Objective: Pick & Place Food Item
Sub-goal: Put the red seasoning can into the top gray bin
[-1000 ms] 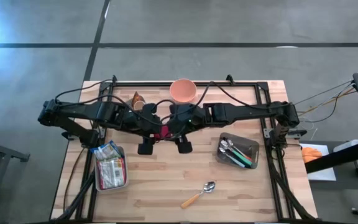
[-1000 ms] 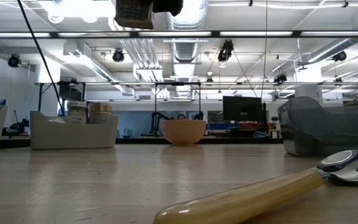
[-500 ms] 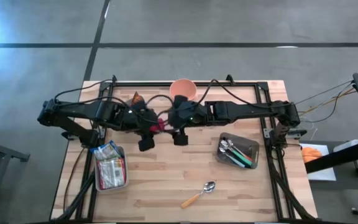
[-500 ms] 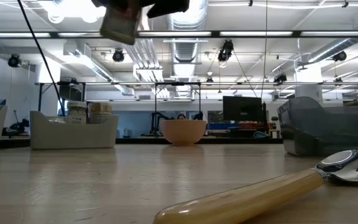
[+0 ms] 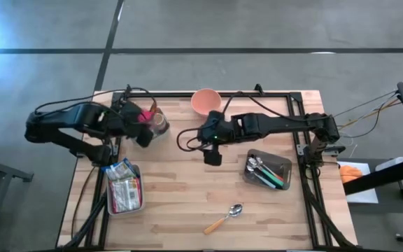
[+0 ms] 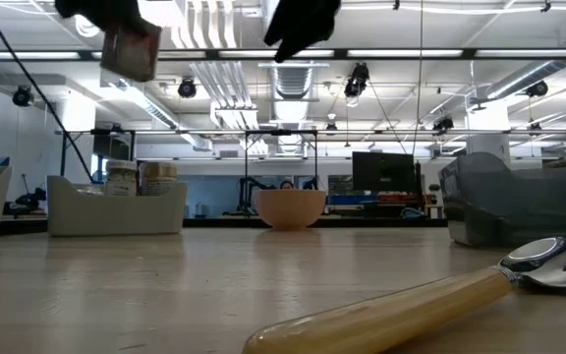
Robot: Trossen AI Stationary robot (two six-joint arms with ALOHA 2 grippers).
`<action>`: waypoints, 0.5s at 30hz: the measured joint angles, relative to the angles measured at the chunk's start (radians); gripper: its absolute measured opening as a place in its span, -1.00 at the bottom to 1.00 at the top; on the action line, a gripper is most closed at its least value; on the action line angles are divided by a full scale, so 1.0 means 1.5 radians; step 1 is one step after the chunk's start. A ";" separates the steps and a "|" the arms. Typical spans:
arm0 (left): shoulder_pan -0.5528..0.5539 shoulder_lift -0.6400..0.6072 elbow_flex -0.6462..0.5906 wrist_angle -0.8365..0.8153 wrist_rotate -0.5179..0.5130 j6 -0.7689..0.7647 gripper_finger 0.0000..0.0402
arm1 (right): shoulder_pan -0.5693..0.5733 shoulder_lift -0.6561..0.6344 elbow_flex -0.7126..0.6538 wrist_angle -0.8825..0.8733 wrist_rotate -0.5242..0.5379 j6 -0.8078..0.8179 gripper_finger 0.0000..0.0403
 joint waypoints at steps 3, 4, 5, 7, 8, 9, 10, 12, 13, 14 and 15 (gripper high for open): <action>0.043 -0.042 -0.064 0.024 -0.010 -0.032 0.03 | 0.002 0.000 -0.008 -0.030 0.000 0.015 0.77; 0.062 -0.052 -0.087 0.032 -0.015 -0.038 0.03 | 0.003 0.000 -0.009 -0.040 -0.001 0.020 0.77; 0.081 -0.060 -0.110 0.031 -0.024 -0.054 0.03 | 0.003 0.000 -0.009 -0.049 -0.001 0.027 0.77; 0.119 -0.077 -0.154 0.031 -0.038 -0.088 0.03 | 0.004 0.000 -0.009 -0.071 -0.002 0.045 0.77; 0.140 -0.085 -0.174 0.033 -0.041 -0.095 0.03 | 0.003 0.000 -0.009 -0.083 -0.002 0.051 0.77; 0.160 -0.094 -0.193 0.041 -0.042 -0.100 0.03 | 0.003 0.000 -0.010 -0.094 -0.002 0.058 0.77; 0.179 -0.102 -0.212 0.059 -0.040 -0.102 0.03 | 0.003 0.000 -0.010 -0.105 -0.002 0.063 0.77; 0.206 -0.110 -0.246 0.097 -0.024 -0.100 0.03 | 0.003 0.000 -0.010 -0.122 -0.001 0.074 0.77; 0.218 -0.113 -0.261 0.111 -0.013 -0.100 0.03 | 0.003 0.000 -0.010 -0.132 -0.001 0.080 0.77; 0.227 -0.116 -0.276 0.126 -0.004 -0.097 0.03 | 0.003 0.000 -0.010 -0.143 -0.001 0.085 0.77; 0.236 -0.117 -0.288 0.142 0.000 -0.096 0.03 | 0.003 0.000 -0.011 -0.151 -0.001 0.091 0.77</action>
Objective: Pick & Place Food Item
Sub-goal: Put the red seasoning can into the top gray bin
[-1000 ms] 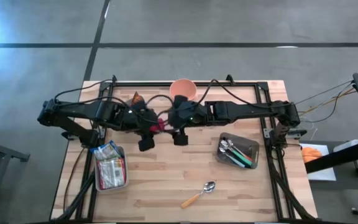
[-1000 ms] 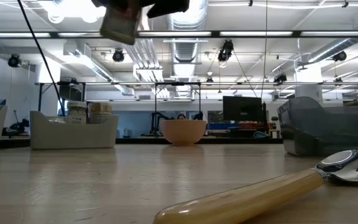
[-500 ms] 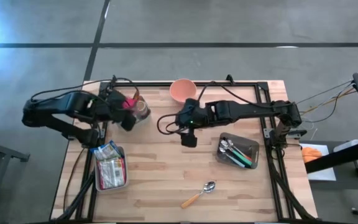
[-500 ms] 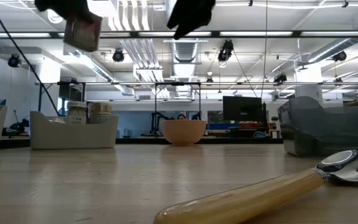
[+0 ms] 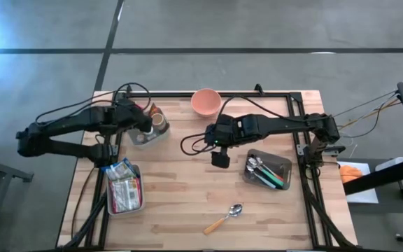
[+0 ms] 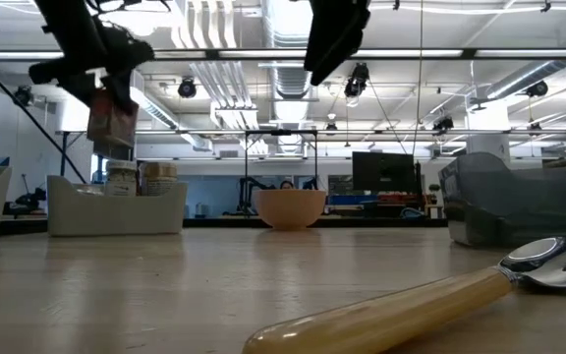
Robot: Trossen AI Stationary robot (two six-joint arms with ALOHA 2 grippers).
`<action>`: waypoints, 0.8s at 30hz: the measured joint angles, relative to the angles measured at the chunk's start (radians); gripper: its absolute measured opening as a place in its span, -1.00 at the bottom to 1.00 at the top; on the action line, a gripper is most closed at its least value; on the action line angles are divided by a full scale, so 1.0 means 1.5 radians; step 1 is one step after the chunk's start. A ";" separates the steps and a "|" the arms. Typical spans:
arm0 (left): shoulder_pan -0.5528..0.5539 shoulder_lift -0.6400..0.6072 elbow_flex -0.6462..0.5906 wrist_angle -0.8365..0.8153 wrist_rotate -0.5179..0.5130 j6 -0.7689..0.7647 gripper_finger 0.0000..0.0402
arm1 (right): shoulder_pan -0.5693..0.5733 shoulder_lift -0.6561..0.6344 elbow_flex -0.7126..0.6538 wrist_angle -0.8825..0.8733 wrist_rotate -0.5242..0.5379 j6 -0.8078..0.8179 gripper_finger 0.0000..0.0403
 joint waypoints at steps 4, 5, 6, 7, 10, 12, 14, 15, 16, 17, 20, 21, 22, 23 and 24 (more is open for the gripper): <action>0.035 0.001 -0.033 0.017 -0.005 -0.004 0.03 | 0.000 -0.002 -0.002 -0.020 0.000 0.023 0.77; 0.046 0.000 -0.040 0.023 -0.007 -0.006 0.03 | 0.000 -0.004 -0.003 -0.023 -0.001 0.024 0.77; 0.058 0.000 -0.045 0.030 -0.008 -0.006 0.03 | 0.000 -0.008 -0.005 -0.023 -0.004 0.024 0.77; 0.071 0.000 -0.051 0.035 -0.009 -0.004 0.03 | -0.001 -0.012 -0.008 -0.024 -0.012 0.025 0.77; 0.103 0.005 -0.069 0.074 -0.004 0.007 0.03 | -0.002 -0.031 -0.020 -0.025 -0.033 0.025 0.77; 0.119 0.011 -0.081 0.123 0.010 0.035 0.03 | -0.002 -0.046 -0.033 -0.024 -0.034 0.025 0.77; 0.135 0.015 -0.093 0.164 0.030 0.058 0.03 | -0.002 -0.065 -0.051 -0.022 -0.034 0.032 0.77; 0.142 0.019 -0.099 0.183 0.038 0.069 0.03 | -0.002 -0.075 -0.062 -0.019 -0.034 0.036 0.77; 0.150 0.025 -0.102 0.189 0.038 0.079 0.03 | -0.002 -0.086 -0.074 -0.015 -0.034 0.040 0.77; 0.158 0.029 -0.107 0.187 0.038 0.083 0.03 | -0.002 -0.097 -0.088 -0.011 -0.034 0.045 0.77; 0.181 0.044 -0.115 0.191 0.040 0.098 0.03 | -0.002 -0.133 -0.132 0.005 -0.034 0.061 0.77; 0.185 0.047 -0.117 0.197 0.043 0.105 0.03 | -0.002 -0.144 -0.147 0.012 -0.034 0.064 0.77; 0.186 0.050 -0.117 0.203 0.046 0.109 0.03 | -0.002 -0.157 -0.162 0.020 -0.034 0.068 0.77; 0.186 0.054 -0.117 0.211 0.051 0.113 0.03 | -0.002 -0.168 -0.177 0.027 -0.034 0.072 0.77; 0.186 0.059 -0.117 0.220 0.053 0.119 0.03 | -0.002 -0.179 -0.192 0.036 -0.034 0.075 0.77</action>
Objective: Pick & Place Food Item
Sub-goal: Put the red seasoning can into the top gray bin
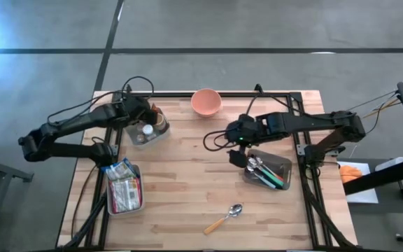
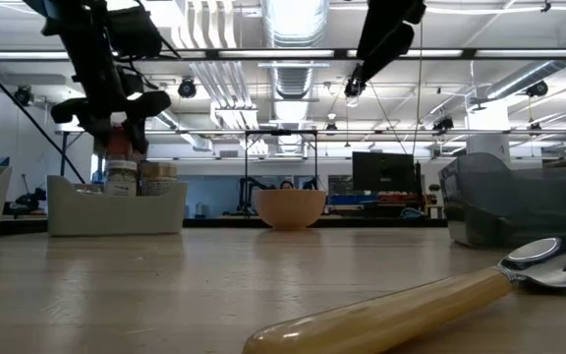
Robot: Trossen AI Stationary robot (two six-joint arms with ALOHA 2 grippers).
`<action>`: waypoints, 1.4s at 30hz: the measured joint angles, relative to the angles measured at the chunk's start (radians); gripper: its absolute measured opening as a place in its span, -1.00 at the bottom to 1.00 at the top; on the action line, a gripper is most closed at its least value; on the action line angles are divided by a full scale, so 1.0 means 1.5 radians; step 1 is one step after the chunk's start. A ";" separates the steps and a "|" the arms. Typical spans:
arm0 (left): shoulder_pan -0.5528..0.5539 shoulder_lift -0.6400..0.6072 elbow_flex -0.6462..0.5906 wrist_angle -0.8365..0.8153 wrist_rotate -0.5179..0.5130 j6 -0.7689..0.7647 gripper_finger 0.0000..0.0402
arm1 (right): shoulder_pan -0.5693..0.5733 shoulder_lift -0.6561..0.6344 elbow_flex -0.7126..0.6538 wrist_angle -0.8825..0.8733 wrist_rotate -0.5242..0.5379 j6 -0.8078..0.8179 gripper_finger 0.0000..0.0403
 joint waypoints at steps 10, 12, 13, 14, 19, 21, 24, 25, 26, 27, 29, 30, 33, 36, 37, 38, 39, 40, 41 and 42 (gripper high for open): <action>-0.001 0.066 0.000 0.039 0.002 0.004 0.03 | 0.000 -0.096 -0.111 0.072 -0.016 0.019 0.77; -0.001 0.076 0.001 0.054 0.005 0.004 0.03 | 0.000 -0.110 -0.124 0.082 -0.018 0.019 0.77; -0.001 0.083 0.001 0.058 0.006 0.004 0.03 | 0.000 -0.115 -0.129 0.083 -0.018 0.020 0.77; -0.001 0.087 0.001 0.061 0.008 0.004 0.03 | 0.000 -0.120 -0.132 0.082 -0.018 0.023 0.77; -0.001 0.103 0.001 0.061 0.028 0.000 0.02 | 0.000 -0.137 -0.153 0.087 -0.019 0.033 0.77; -0.001 0.108 0.001 0.059 0.029 -0.004 0.02 | 0.000 -0.142 -0.158 0.088 -0.019 0.035 0.77; -0.001 0.113 0.000 0.060 0.031 -0.004 0.02 | 0.001 -0.145 -0.164 0.087 -0.018 0.036 0.77; -0.001 0.113 -0.002 0.061 0.033 -0.004 0.02 | 0.001 -0.145 -0.165 0.089 -0.018 0.036 0.77; -0.001 0.112 -0.005 0.061 0.035 -0.004 0.02 | 0.001 -0.145 -0.166 0.089 -0.018 0.036 0.77; -0.001 0.112 -0.008 0.061 0.037 -0.004 0.02 | 0.001 -0.146 -0.166 0.089 -0.019 0.036 0.77; -0.001 0.113 -0.012 0.055 0.047 -0.004 0.02 | 0.002 -0.146 -0.166 0.089 -0.018 0.036 0.77; -0.001 0.113 -0.012 0.054 0.053 -0.001 0.02 | 0.001 -0.146 -0.166 0.089 -0.018 0.036 0.77; 0.000 0.113 -0.008 0.050 0.061 0.016 0.02 | 0.001 -0.145 -0.166 0.090 -0.018 0.036 0.77; 0.002 0.113 0.005 0.037 0.076 0.033 0.02 | 0.001 -0.145 -0.166 0.091 -0.019 0.035 0.77; 0.004 0.113 0.012 0.030 0.080 0.040 0.02 | 0.002 -0.145 -0.166 0.091 -0.019 0.036 0.77; 0.005 0.113 0.021 0.020 0.085 0.049 0.02 | 0.002 -0.145 -0.166 0.091 -0.019 0.036 0.77; 0.006 0.113 0.030 0.011 0.090 0.057 0.02 | 0.002 -0.145 -0.166 0.091 -0.019 0.036 0.77; 0.008 0.113 0.039 0.005 0.096 0.068 0.02 | 0.002 -0.145 -0.166 0.091 -0.019 0.036 0.77; 0.010 0.113 0.049 -0.003 0.105 0.081 0.02 | 0.002 -0.145 -0.166 0.091 -0.021 0.036 0.77; 0.012 0.113 0.058 -0.012 0.114 0.094 0.02 | 0.002 -0.145 -0.166 0.092 -0.025 0.036 0.77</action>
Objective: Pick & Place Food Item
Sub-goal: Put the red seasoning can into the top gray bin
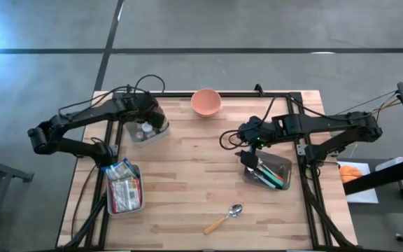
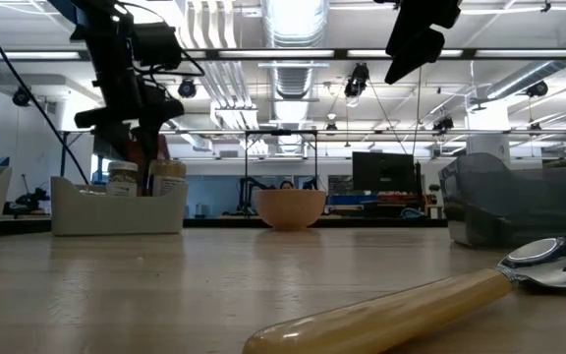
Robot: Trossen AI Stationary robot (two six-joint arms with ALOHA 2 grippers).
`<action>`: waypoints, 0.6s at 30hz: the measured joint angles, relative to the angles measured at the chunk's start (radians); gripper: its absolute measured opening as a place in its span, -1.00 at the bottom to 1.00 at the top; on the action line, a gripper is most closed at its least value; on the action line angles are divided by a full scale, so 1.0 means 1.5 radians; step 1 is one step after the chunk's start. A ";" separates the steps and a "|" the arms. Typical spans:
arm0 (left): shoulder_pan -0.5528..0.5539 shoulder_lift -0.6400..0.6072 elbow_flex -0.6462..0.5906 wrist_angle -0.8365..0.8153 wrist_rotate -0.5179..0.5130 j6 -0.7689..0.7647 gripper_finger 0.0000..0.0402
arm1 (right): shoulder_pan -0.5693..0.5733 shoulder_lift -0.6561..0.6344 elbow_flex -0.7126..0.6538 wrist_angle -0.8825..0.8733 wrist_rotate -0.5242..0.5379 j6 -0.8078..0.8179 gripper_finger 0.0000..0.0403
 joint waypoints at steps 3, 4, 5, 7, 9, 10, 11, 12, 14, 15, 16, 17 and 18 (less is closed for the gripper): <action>0.008 -0.001 0.017 -0.023 0.025 0.028 0.02 | 0.000 0.000 0.000 0.000 -0.009 0.000 0.77; 0.010 -0.001 0.018 -0.033 0.032 0.035 0.02 | 0.000 0.000 0.000 0.000 -0.010 0.000 0.77; 0.012 -0.001 0.018 -0.040 0.035 0.042 0.02 | 0.000 0.000 0.000 0.000 -0.011 0.000 0.77; 0.014 -0.001 0.018 -0.052 0.039 0.057 0.02 | 0.000 0.000 0.000 0.000 -0.011 0.000 0.77; 0.014 -0.001 0.018 -0.068 0.043 0.071 0.02 | 0.000 0.000 0.000 0.000 -0.011 0.000 0.77; 0.014 -0.001 0.017 -0.075 0.043 0.077 0.02 | 0.000 0.000 0.000 0.000 -0.011 0.000 0.77; 0.014 -0.001 0.017 -0.078 0.043 0.080 0.02 | 0.000 0.000 0.000 0.000 -0.011 0.000 0.77; 0.014 -0.001 0.017 -0.079 0.044 0.084 0.02 | 0.000 0.000 0.000 0.000 -0.011 0.000 0.77; 0.019 -0.001 0.017 -0.080 0.053 0.100 0.02 | 0.000 0.000 0.000 0.000 -0.011 -0.001 0.77; 0.023 0.000 0.017 -0.080 0.060 0.110 0.02 | 0.000 0.000 0.000 0.000 -0.011 -0.002 0.77; 0.026 0.000 0.017 -0.080 0.067 0.115 0.02 | 0.000 0.000 0.000 0.000 -0.011 -0.002 0.77; 0.030 0.000 0.017 -0.080 0.071 0.117 0.02 | 0.000 0.000 0.000 0.000 -0.011 -0.001 0.77; 0.035 0.001 0.017 -0.080 0.073 0.120 0.02 | 0.000 0.000 0.000 0.000 -0.011 -0.002 0.77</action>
